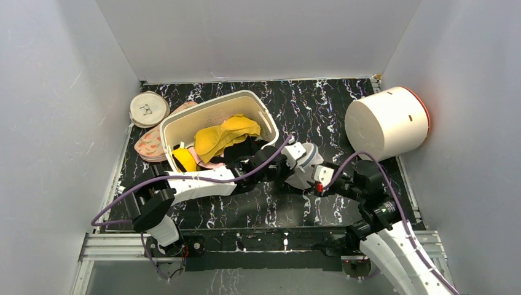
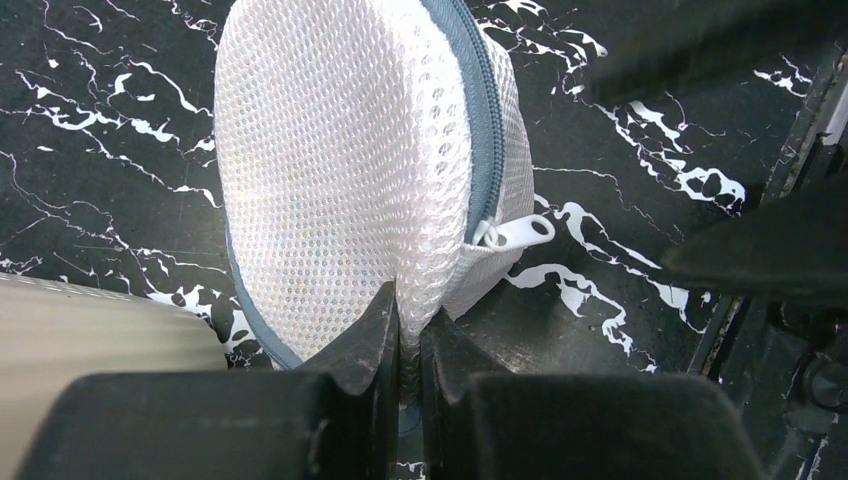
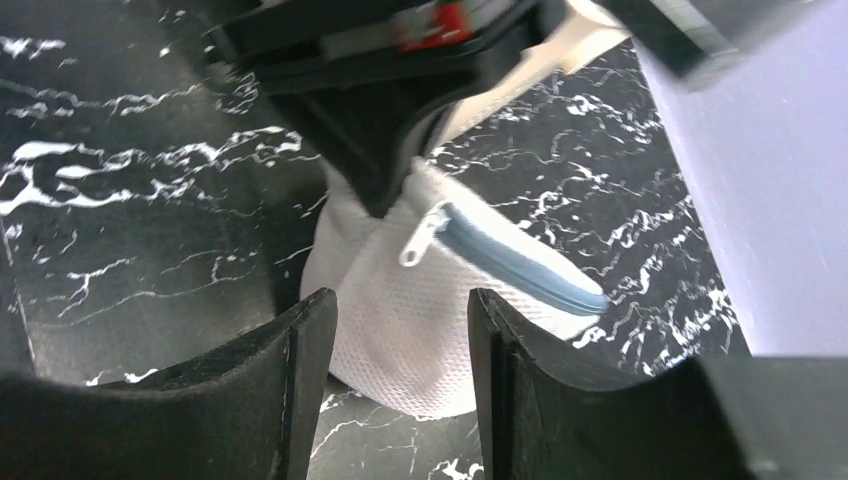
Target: Unzip the laundry bag and remove the bra
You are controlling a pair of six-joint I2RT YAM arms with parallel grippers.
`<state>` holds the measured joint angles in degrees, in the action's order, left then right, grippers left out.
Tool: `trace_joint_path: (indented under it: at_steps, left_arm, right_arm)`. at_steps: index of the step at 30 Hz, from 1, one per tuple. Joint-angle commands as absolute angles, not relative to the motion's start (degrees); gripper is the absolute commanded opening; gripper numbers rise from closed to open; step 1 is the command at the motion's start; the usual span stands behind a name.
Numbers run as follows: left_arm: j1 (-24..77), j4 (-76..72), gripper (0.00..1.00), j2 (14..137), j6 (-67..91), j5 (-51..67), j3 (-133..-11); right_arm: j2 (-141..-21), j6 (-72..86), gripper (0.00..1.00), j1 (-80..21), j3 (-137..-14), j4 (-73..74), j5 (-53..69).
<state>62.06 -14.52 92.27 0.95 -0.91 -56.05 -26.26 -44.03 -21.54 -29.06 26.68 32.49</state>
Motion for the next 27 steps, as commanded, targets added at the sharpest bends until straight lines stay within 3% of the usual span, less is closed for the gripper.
trace_joint_path:
  at_steps: [1, 6, 27]
  left_arm:
    - [61.63, -13.82, 0.00, 90.93, 3.78, 1.42, -58.10]
    - [61.62, -14.24, 0.00, 90.57, 4.71, 2.50, -58.01]
    - [61.64, -13.68, 0.00, 91.03, 6.37, 5.83, -58.98]
  right_arm:
    - [-24.97, -53.40, 0.46, -21.74, -25.79, 24.21, 39.10]
    - [-24.71, -51.19, 0.39, -21.74, -23.46, 19.00, 38.66]
    - [-28.86, -49.31, 0.30, -21.71, -24.13, 14.07, 34.60]
